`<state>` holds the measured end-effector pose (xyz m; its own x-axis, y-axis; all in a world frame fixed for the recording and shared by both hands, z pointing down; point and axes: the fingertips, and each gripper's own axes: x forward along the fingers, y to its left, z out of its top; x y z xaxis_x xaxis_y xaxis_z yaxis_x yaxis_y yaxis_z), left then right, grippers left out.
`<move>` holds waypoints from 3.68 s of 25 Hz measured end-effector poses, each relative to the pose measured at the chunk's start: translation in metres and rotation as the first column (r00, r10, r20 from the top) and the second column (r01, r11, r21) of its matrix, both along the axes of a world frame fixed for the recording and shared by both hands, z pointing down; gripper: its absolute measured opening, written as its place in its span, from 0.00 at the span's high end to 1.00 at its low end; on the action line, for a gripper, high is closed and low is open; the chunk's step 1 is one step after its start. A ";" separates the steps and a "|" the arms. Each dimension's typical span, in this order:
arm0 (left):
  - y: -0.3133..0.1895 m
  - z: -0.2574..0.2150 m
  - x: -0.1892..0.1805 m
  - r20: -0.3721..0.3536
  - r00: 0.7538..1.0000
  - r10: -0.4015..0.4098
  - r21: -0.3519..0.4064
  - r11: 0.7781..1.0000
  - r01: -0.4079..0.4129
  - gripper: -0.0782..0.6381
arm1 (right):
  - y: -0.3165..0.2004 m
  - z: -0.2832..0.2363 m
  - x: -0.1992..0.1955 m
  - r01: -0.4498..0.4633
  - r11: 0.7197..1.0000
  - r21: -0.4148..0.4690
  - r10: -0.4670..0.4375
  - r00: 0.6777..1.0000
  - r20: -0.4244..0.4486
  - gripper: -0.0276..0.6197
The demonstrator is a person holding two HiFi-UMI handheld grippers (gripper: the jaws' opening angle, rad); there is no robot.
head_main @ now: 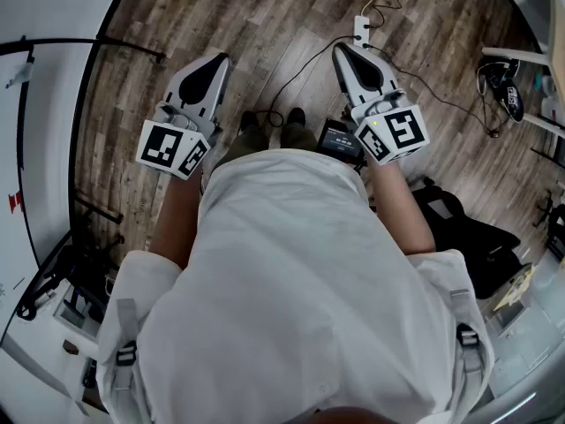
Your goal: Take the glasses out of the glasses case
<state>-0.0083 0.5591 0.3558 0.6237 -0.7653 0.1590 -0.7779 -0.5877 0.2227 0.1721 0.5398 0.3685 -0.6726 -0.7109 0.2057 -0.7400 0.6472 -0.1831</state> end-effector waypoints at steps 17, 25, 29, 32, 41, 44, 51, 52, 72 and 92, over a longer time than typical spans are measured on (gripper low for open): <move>-0.003 0.022 0.028 0.010 1.000 0.020 -0.058 0.998 -0.020 0.87 | 0.013 0.013 0.025 0.054 0.998 -0.017 -0.052 0.997 0.062 0.92; -0.013 0.034 0.090 0.065 0.998 0.014 -0.094 0.996 -0.008 0.87 | 0.014 0.021 0.093 0.082 0.996 -0.031 -0.079 0.991 0.108 0.92; -0.020 0.025 0.121 0.073 0.997 0.038 -0.085 0.996 -0.031 0.87 | 0.010 0.019 0.127 0.072 0.997 -0.028 -0.069 0.992 0.106 0.92; -0.025 0.014 0.135 0.076 0.995 0.071 -0.059 0.996 -0.066 0.87 | 0.005 0.015 0.140 0.045 0.999 -0.024 -0.042 0.992 0.115 0.92; -0.061 0.019 0.096 0.026 1.000 -0.008 -0.042 0.999 0.009 0.87 | -0.045 0.017 0.104 0.085 0.996 -0.021 -0.082 0.991 0.107 0.92; -0.095 0.027 0.070 -0.004 1.000 -0.030 -0.038 0.999 0.030 0.87 | -0.080 0.021 0.080 0.101 0.995 -0.017 -0.100 0.992 0.075 0.92; -0.206 0.023 0.004 -0.079 0.996 -0.051 -0.014 0.999 0.050 0.87 | -0.196 0.014 0.013 0.125 0.991 -0.038 -0.123 0.992 0.042 0.92; -0.219 0.022 -0.005 -0.094 0.995 -0.045 -0.007 0.999 0.044 0.87 | -0.211 0.014 0.002 0.129 0.991 -0.041 -0.127 0.991 0.034 0.92; -0.451 0.042 -0.061 -0.105 0.994 0.011 -0.033 0.999 -0.015 0.87 | -0.458 0.025 -0.061 0.126 0.992 -0.028 -0.125 0.992 0.010 0.92; -0.765 -0.005 -0.063 0.005 0.995 -0.103 0.027 0.994 0.103 0.87 | -0.768 -0.005 -0.059 0.112 0.993 0.038 -0.115 0.991 0.072 0.92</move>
